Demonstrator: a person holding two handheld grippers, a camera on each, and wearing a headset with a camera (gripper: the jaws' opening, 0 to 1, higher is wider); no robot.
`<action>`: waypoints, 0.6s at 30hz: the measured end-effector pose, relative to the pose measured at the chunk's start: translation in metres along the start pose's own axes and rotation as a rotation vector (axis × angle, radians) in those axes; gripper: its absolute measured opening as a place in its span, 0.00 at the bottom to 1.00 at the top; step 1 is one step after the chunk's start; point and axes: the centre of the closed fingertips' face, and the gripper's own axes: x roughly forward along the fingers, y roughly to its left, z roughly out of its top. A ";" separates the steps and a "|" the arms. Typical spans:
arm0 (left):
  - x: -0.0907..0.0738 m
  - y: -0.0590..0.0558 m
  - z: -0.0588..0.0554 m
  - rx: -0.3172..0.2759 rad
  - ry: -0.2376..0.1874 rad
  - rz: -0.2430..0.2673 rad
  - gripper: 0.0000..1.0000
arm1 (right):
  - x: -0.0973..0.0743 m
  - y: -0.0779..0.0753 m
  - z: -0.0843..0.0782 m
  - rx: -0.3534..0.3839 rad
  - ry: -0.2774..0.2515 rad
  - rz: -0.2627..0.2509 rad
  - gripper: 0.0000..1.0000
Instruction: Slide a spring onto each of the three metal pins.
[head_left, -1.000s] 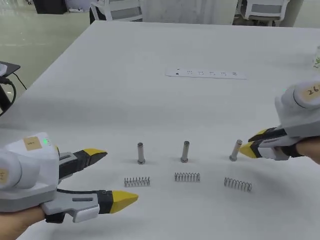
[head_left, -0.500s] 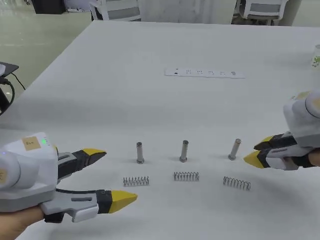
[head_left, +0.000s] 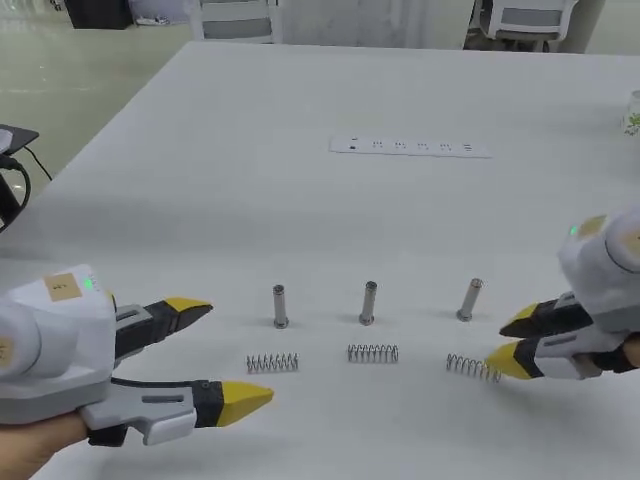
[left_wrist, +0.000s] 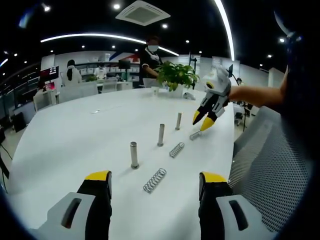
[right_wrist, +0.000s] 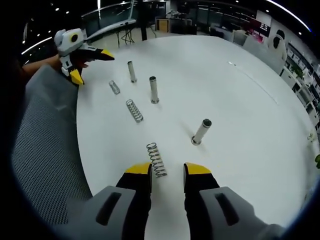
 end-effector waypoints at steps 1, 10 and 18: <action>0.000 0.000 0.000 0.001 0.001 0.000 0.67 | 0.001 0.001 -0.001 -0.001 0.007 0.005 0.23; 0.001 -0.001 -0.001 -0.002 0.003 -0.005 0.66 | 0.008 0.010 -0.009 -0.056 0.051 0.043 0.20; 0.002 -0.002 -0.001 -0.005 0.002 -0.011 0.65 | 0.014 0.010 -0.011 -0.077 0.084 0.056 0.17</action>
